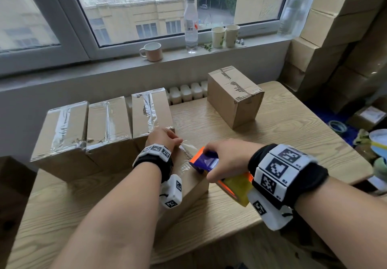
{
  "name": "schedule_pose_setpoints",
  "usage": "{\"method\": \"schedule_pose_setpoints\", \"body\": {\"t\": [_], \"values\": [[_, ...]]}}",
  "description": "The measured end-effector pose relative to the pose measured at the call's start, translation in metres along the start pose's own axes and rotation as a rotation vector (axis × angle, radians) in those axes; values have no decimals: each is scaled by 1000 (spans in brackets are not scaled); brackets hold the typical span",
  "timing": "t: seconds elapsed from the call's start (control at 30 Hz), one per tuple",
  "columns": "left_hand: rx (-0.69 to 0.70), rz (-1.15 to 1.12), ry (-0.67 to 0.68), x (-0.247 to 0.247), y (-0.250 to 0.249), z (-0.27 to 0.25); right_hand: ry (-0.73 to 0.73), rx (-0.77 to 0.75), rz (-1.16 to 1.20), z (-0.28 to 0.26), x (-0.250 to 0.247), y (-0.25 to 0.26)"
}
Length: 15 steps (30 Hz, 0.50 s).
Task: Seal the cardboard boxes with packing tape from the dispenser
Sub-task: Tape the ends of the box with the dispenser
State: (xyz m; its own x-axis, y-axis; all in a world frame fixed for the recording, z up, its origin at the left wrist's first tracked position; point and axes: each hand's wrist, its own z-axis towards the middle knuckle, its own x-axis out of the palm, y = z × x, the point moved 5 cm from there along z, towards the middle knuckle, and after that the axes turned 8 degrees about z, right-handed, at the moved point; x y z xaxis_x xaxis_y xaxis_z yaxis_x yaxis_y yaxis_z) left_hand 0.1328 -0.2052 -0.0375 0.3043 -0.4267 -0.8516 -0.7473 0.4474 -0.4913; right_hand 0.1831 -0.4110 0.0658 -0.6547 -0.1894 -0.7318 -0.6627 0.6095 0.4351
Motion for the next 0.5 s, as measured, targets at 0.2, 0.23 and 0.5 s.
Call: {"method": "schedule_pose_setpoints", "body": {"t": [0.2,0.23,0.5], "values": [[-11,11,-14,2,1,-1,21,16,1,5,3,0],[-15,6,-10,2,2,-1,28,18,-2,5,3,0],[-38,-51,34,9,11,0,28,38,-12,8,3,0]]}}
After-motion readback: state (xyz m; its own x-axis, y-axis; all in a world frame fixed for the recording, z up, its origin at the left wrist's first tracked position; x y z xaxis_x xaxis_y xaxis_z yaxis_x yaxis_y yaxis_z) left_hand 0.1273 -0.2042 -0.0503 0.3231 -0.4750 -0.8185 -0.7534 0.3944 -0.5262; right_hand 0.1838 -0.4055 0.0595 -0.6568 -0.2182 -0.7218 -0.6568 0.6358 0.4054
